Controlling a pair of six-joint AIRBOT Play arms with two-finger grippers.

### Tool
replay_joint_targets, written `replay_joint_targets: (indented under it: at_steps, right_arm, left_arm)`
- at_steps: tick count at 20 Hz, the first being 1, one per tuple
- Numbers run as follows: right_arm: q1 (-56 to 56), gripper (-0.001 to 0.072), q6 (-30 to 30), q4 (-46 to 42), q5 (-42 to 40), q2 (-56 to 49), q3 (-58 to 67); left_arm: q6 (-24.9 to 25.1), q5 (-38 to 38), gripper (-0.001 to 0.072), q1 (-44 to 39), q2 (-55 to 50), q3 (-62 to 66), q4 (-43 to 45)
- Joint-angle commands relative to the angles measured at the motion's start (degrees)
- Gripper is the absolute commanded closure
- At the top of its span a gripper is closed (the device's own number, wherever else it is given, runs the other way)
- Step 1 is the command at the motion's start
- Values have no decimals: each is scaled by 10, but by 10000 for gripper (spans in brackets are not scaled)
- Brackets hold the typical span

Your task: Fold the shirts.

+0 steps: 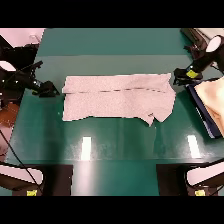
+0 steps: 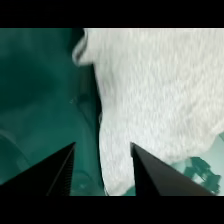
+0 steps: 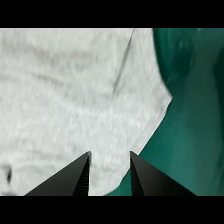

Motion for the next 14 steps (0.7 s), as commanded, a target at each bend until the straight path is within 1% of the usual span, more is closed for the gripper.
replay_joint_targets:
  at_steps: [1,4,6,9,12,14]
  right_arm:
    - [-21,401,-22,72,3,89,-105]
    - [-24,401,-23,86,-44,162,-191]
    - [-21,401,-23,86,-70,201,-234]
    - [-13,401,-23,86,-85,248,-283]
    - [-13,401,-23,86,-89,278,-308]
    - [-16,401,-23,86,-90,295,-320]
  left_arm:
    - [1,-3,281,24,60,-93,-12]
    - [17,45,281,24,130,-210,-24]
    - [17,67,281,24,145,-263,-37]
    - [17,90,281,24,143,-303,-51]
    - [18,101,281,23,143,-317,-72]
    - [17,113,282,8,143,-317,-71]
